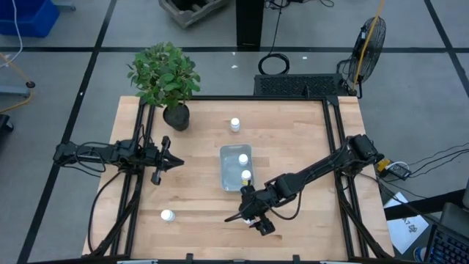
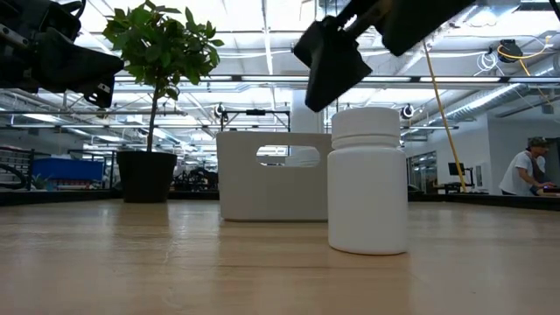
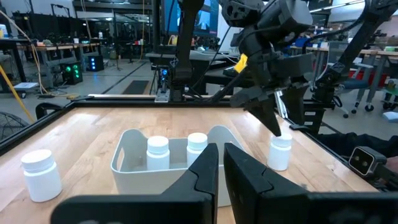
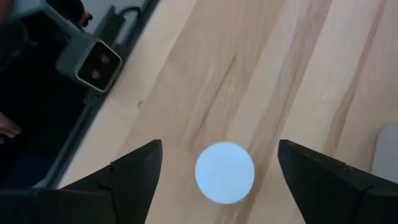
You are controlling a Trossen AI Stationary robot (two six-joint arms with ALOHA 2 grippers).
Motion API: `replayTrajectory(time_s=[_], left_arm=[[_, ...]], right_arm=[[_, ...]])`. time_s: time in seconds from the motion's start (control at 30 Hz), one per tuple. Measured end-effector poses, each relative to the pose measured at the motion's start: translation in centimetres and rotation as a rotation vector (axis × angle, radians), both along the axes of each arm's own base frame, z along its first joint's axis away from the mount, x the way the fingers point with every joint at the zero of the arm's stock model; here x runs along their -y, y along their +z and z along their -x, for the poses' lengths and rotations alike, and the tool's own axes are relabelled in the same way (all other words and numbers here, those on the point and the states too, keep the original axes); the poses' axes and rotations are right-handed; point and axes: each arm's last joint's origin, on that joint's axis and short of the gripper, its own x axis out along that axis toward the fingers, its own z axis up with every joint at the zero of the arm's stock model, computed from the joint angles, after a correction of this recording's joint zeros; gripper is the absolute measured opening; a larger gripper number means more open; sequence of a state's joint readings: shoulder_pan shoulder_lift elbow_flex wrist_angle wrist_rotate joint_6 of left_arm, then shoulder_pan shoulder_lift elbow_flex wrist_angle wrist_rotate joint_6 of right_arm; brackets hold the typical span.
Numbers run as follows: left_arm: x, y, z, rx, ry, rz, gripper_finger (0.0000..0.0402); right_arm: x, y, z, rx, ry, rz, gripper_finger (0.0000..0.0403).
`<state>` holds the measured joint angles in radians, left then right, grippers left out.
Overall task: Pick and place pill bottles into a basket
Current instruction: Put the white medicine bottle into the gray bin
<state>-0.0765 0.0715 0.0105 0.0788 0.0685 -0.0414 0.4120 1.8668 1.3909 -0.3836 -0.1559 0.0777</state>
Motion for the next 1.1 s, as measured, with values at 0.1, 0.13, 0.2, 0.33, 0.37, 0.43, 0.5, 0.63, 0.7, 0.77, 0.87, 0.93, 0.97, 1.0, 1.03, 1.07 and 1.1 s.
replayTrajectory(time_s=[0.1, 0.13, 0.2, 0.33, 0.37, 0.43, 0.5, 0.63, 0.7, 0.77, 0.87, 0.93, 0.97, 1.0, 1.03, 1.07, 1.1], left_arm=[[0.0, 0.0, 0.0, -0.001, 0.000, 0.000, 0.0031], [0.0, 0.0, 0.0, 0.000, 0.000, 0.000, 0.0031], [0.0, 0.0, 0.0, 0.000, 0.000, 0.000, 0.0031], [0.0, 0.0, 0.0, -0.001, 0.000, 0.000, 0.0031], [0.0, 0.0, 0.0, 0.000, 0.000, 0.000, 0.0031], [0.0, 0.0, 0.0, -0.001, 0.000, 0.000, 0.0031], [0.0, 0.0, 0.0, -0.001, 0.000, 0.000, 0.0031], [0.0, 0.0, 0.0, -0.001, 0.000, 0.000, 0.0031], [0.0, 0.0, 0.0, 0.000, 0.000, 0.000, 0.0031], [0.0, 0.0, 0.0, -0.001, 0.000, 0.000, 0.0031], [0.0, 0.0, 0.0, -0.001, 0.000, 0.000, 0.0031], [0.0, 0.0, 0.0, -0.001, 0.000, 0.000, 0.0031], [0.0, 0.0, 0.0, -0.001, 0.000, 0.000, 0.0031], [0.0, 0.0, 0.0, -0.001, 0.000, 0.000, 0.0031], [0.0, 0.0, 0.0, -0.001, 0.000, 0.000, 0.0031], [0.0, 0.0, 0.0, -0.001, 0.000, 0.000, 0.0031], [0.0, 0.0, 0.0, 0.000, 0.000, 0.000, 0.0031]], right_arm=[[0.0, -0.4, 0.2, -0.009, -0.008, 0.020, 0.0314], [0.0, -0.4, 0.2, -0.006, -0.010, 0.024, 0.0314], [-0.2, -0.3, 0.2, 0.002, -0.008, 0.023, 0.0314], [-0.4, -1.3, 0.0, -0.017, -0.004, 0.033, 0.0314], [-0.4, -1.6, -0.1, -0.024, -0.004, 0.037, 0.0314], [-0.5, -2.1, -0.2, -0.039, -0.002, 0.044, 0.0314], [-0.5, -2.3, -0.2, -0.043, -0.001, 0.047, 0.0314], [-0.5, -2.3, -0.2, -0.042, 0.001, 0.049, 0.0313], [-0.5, -2.3, -0.2, -0.043, -0.002, 0.048, 0.0313], [-0.5, -2.3, -0.2, -0.043, -0.003, 0.049, 0.0313], [-0.5, -2.4, -0.2, -0.038, -0.011, 0.060, 0.0313], [-0.4, -2.4, -0.2, -0.036, -0.014, 0.064, 0.0313], [-0.4, -2.4, -0.2, -0.036, -0.015, 0.065, 0.0313], [-0.4, -2.4, -0.2, -0.036, -0.016, 0.064, 0.0313], [-0.4, -2.4, -0.2, -0.037, -0.019, 0.062, 0.0313], [-0.4, -2.4, -0.2, -0.039, -0.022, 0.060, 0.0312], [-0.4, -2.4, -0.2, -0.040, -0.024, 0.060, 0.0310]])
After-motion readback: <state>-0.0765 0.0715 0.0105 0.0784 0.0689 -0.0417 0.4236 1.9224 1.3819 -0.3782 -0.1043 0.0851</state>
